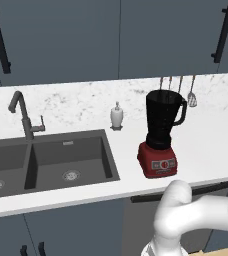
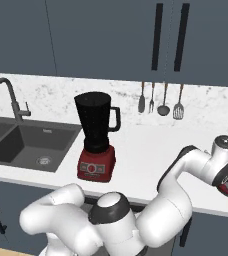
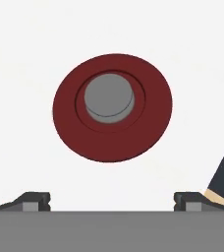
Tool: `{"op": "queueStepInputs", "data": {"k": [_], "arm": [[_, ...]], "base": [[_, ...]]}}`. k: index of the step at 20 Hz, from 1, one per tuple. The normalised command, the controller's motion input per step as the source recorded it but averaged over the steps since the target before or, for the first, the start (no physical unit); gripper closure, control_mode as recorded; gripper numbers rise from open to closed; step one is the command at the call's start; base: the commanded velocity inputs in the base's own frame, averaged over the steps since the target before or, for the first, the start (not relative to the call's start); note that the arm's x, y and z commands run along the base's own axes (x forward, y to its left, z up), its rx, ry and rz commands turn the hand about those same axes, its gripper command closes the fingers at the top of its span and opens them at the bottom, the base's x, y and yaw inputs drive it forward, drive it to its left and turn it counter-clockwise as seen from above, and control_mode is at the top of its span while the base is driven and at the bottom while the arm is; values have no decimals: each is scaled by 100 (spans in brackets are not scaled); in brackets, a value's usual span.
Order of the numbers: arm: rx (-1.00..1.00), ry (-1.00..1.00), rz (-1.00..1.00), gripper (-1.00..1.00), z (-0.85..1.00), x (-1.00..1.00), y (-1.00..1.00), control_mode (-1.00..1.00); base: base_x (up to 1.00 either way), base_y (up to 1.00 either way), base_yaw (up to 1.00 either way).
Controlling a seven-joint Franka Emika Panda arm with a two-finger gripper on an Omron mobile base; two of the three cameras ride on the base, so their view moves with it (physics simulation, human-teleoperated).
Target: Close the lid blender by securely placing the lid on top.
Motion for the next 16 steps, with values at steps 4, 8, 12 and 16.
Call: {"op": "queueStepInputs", "data": {"k": [4, 8, 12, 16], "arm": [[0, 1, 0, -100, -16, 16, -8, -100], [0, 1, 0, -100, -13, 17, -15, -100], [0, 1, 0, -100, -10, 18, -19, -100], [0, 1, 0, -100, -9, 19, -24, -100]], "base": [[0, 0, 0], [0, 0, 0], [0, 0, 0], [0, 0, 0]]}}
